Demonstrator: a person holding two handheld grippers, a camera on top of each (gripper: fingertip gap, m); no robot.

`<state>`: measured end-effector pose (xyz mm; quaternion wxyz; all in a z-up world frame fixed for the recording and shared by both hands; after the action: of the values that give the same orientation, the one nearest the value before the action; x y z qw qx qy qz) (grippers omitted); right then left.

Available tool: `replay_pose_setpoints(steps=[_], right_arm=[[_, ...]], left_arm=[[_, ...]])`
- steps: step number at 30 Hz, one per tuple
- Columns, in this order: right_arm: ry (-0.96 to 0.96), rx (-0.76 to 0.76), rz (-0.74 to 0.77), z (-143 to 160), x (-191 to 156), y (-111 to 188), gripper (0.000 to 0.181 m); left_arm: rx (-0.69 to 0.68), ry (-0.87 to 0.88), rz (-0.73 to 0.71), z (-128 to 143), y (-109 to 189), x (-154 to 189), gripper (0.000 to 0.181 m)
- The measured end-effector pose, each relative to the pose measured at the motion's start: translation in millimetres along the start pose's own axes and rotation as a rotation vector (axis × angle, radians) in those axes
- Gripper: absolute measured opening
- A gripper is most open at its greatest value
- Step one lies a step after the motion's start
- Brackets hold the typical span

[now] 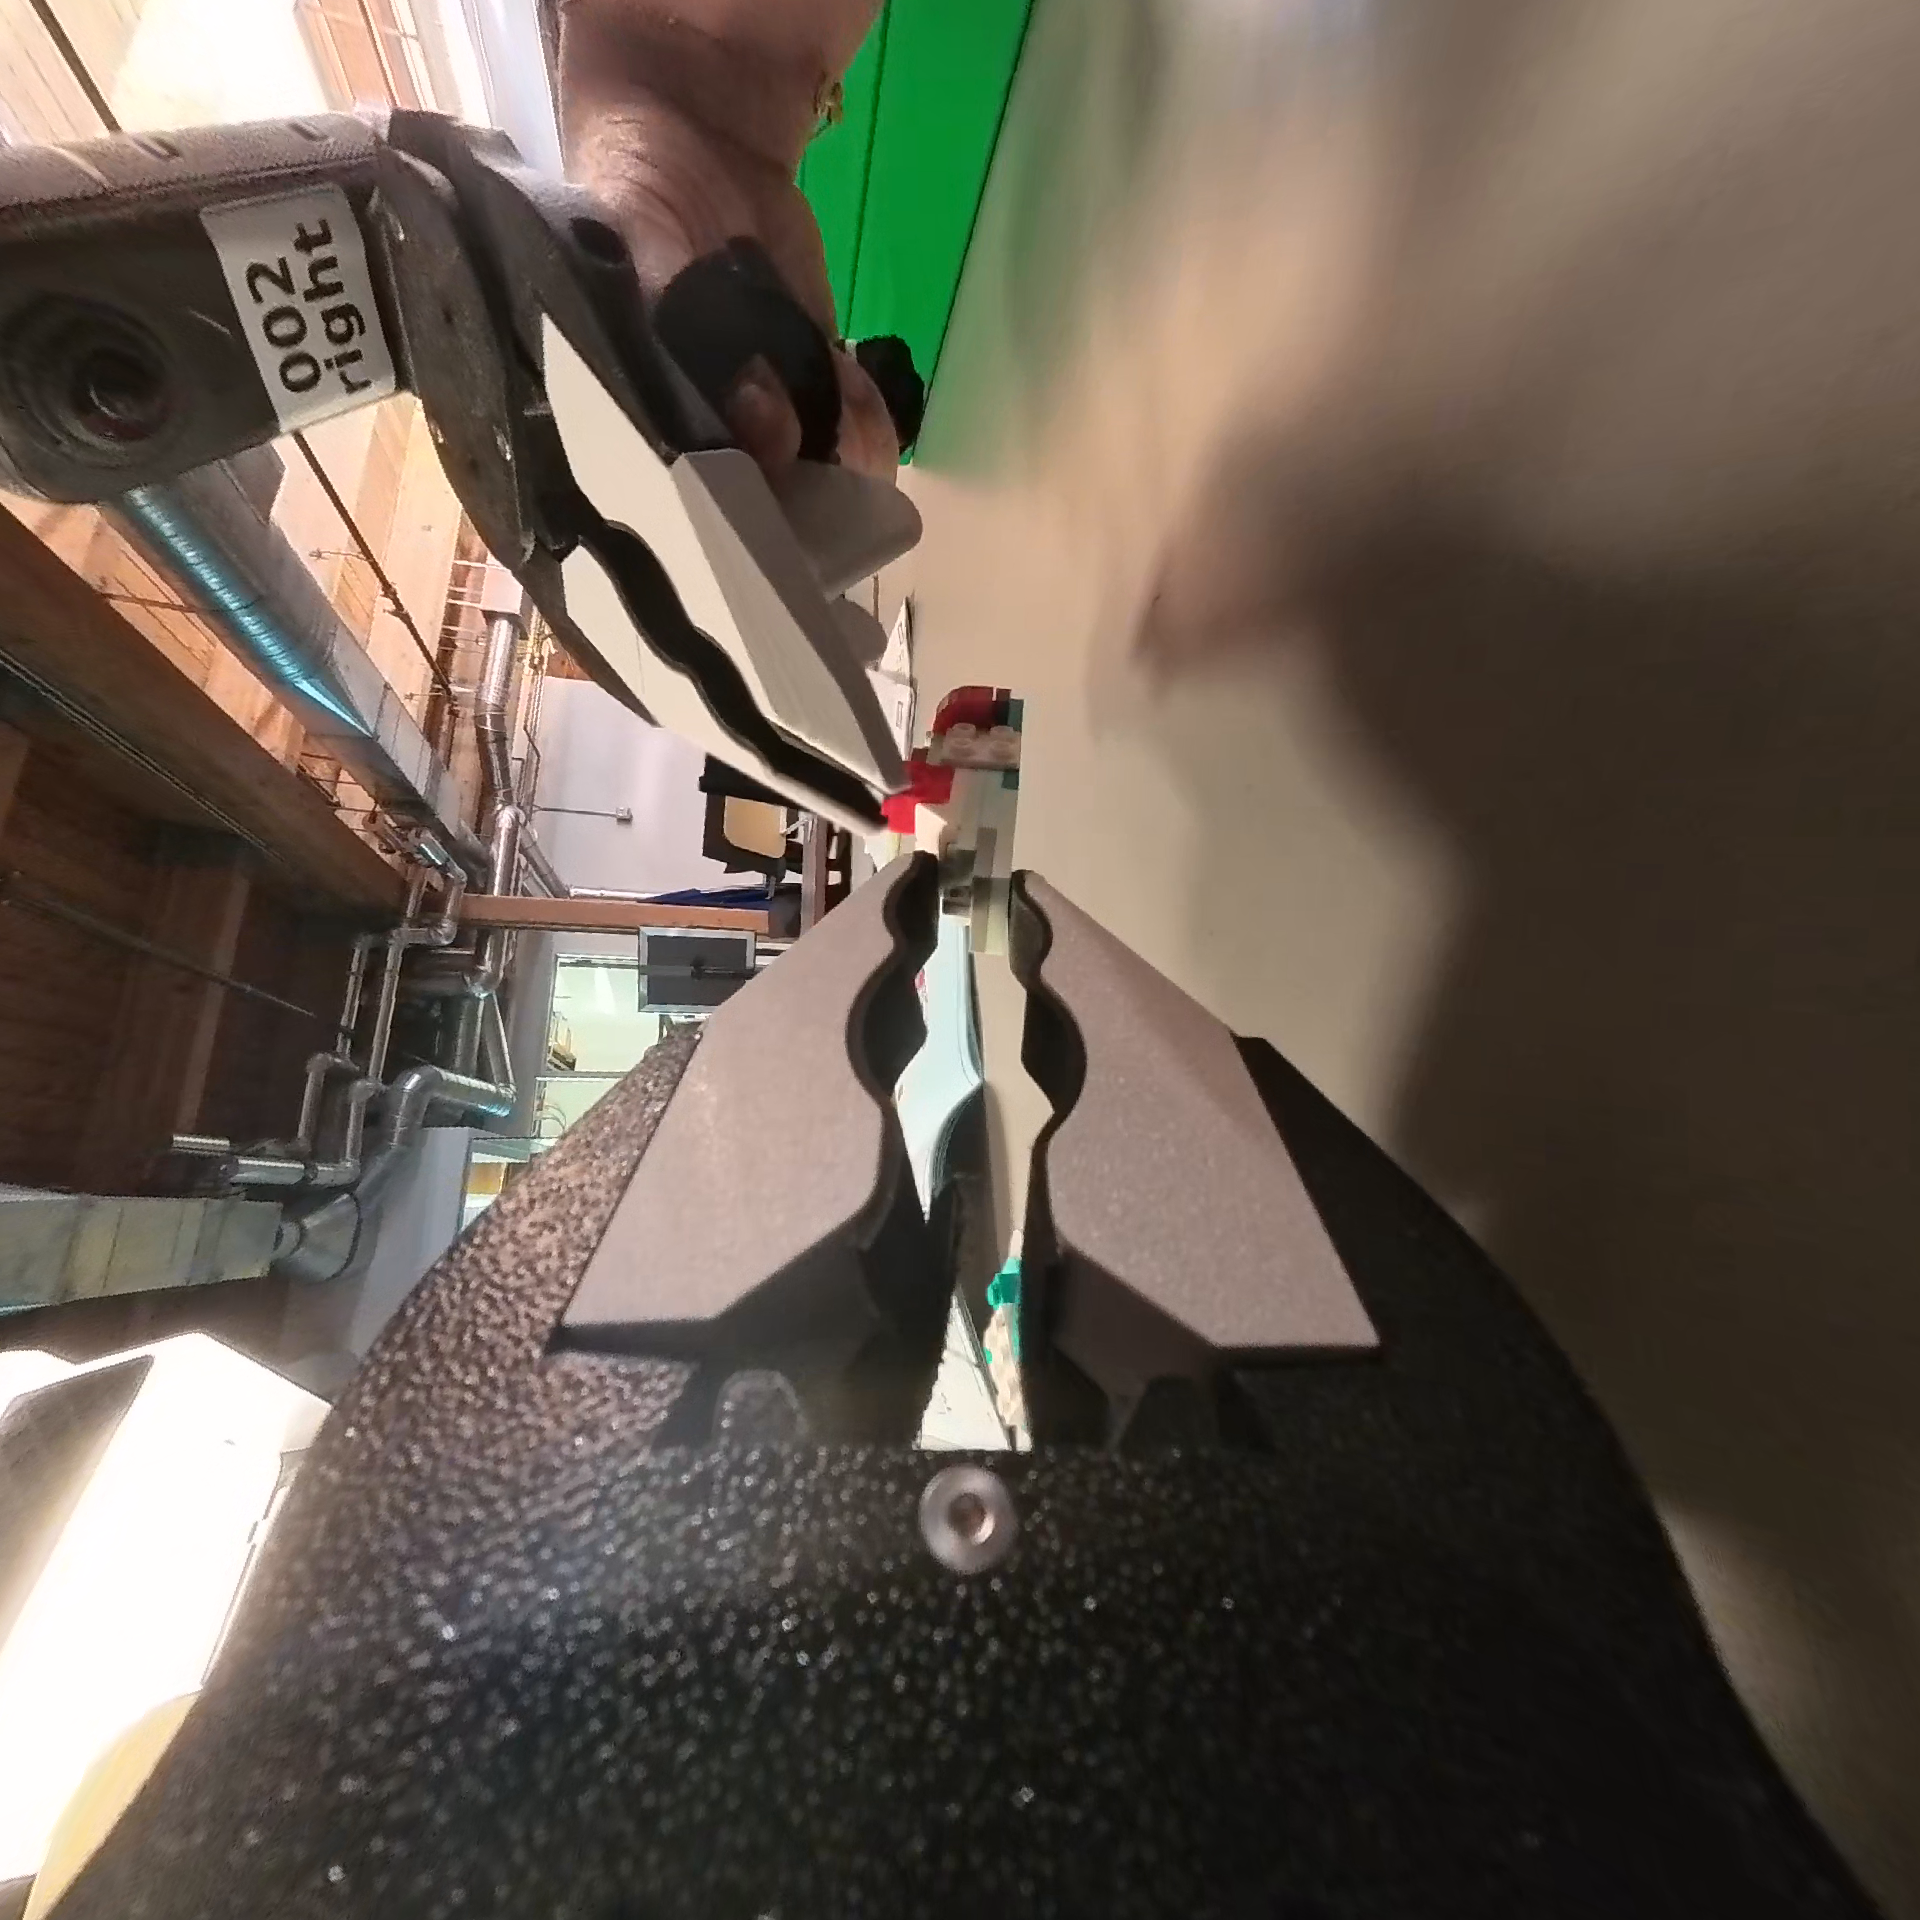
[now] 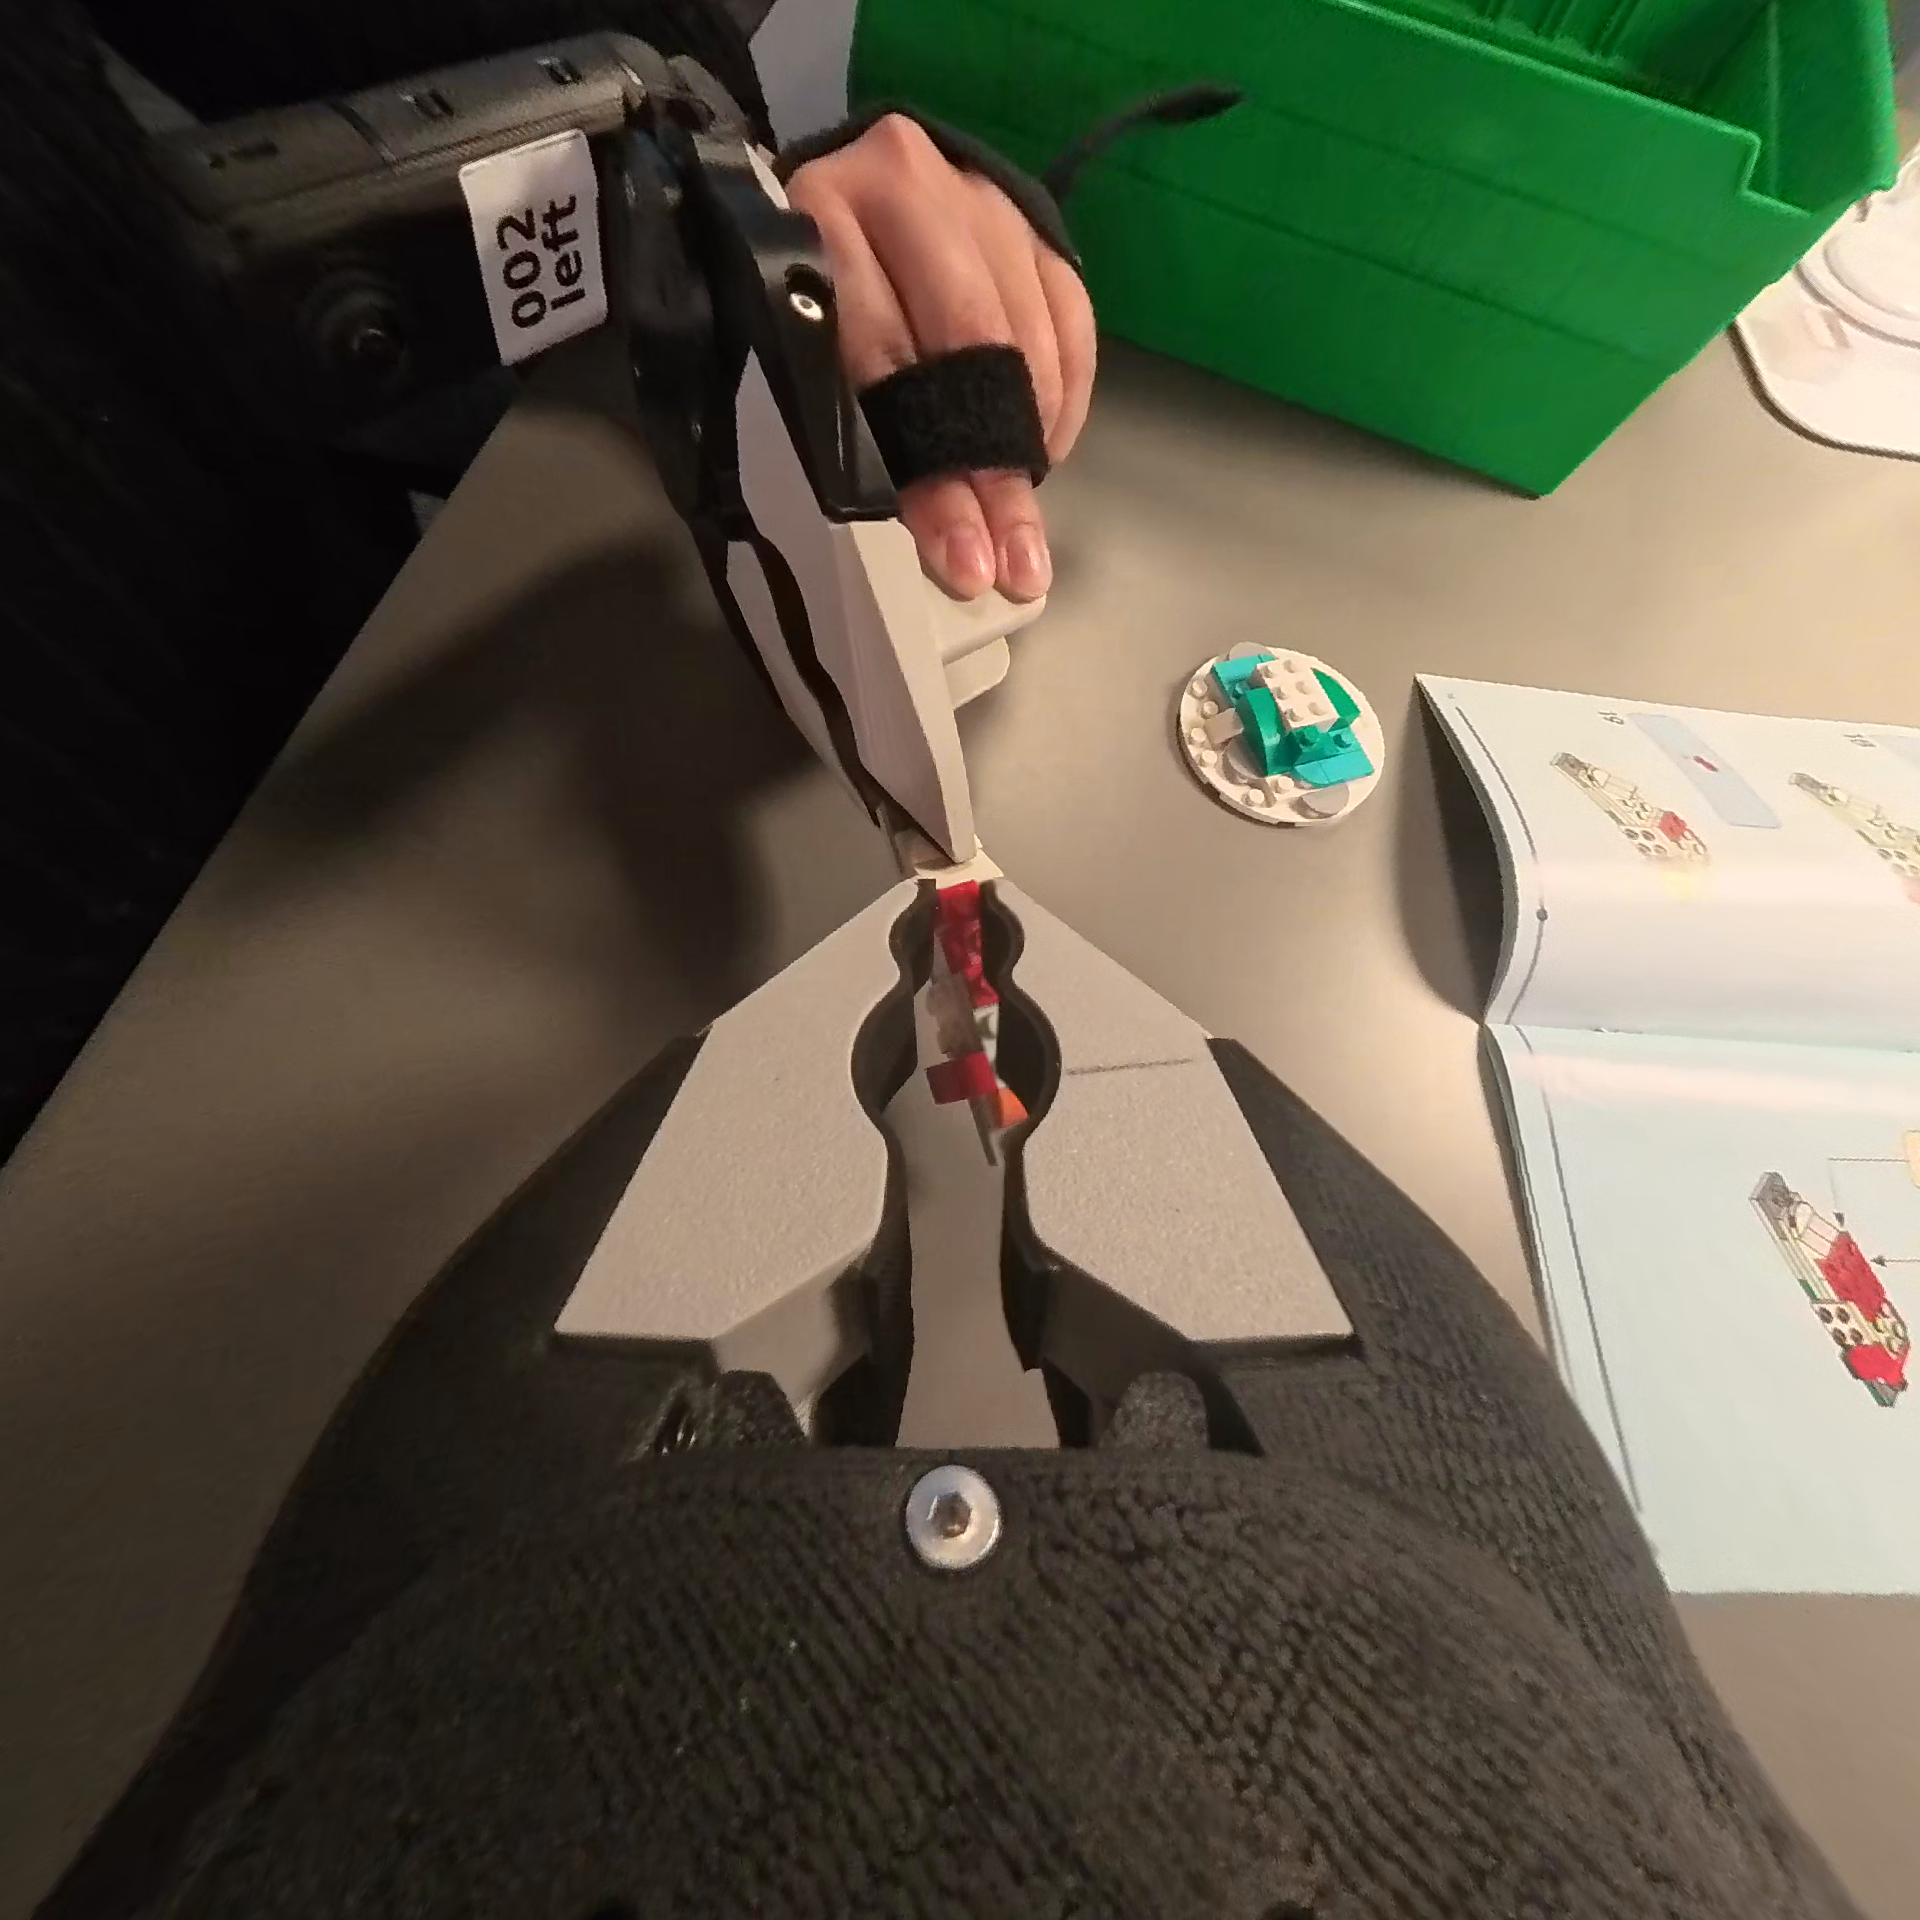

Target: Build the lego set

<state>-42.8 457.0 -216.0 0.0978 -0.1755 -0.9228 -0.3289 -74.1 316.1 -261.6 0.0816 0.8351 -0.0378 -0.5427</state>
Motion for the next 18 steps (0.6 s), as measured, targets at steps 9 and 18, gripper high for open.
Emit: replay_pose_setpoints(steps=[9, 18], right_arm=[[0.109, 0.021, 0.092, -10.5, -1.8, 3.3, 0.035], [0.733, -0.269, 0.549, -5.7, -23.4, -21.3, 0.051]], left_arm=[[-0.029, 0.042, 0.011, 3.8, -1.8, -1.8, 0.011], [-0.097, 0.188, -0.050, 14.5, -2.8, -17.2, 0.012]])
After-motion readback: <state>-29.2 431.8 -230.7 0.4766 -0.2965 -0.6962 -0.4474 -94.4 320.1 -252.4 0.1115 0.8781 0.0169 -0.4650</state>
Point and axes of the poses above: each gripper's, where its closed fingertips meet, y back along the fingers, z out of its underside, x = y × z across the jaws, the point moved 8 cm from there along y, back along the fingers, and after that the axes turned 14 degrees about y, right-handed, at the moved point
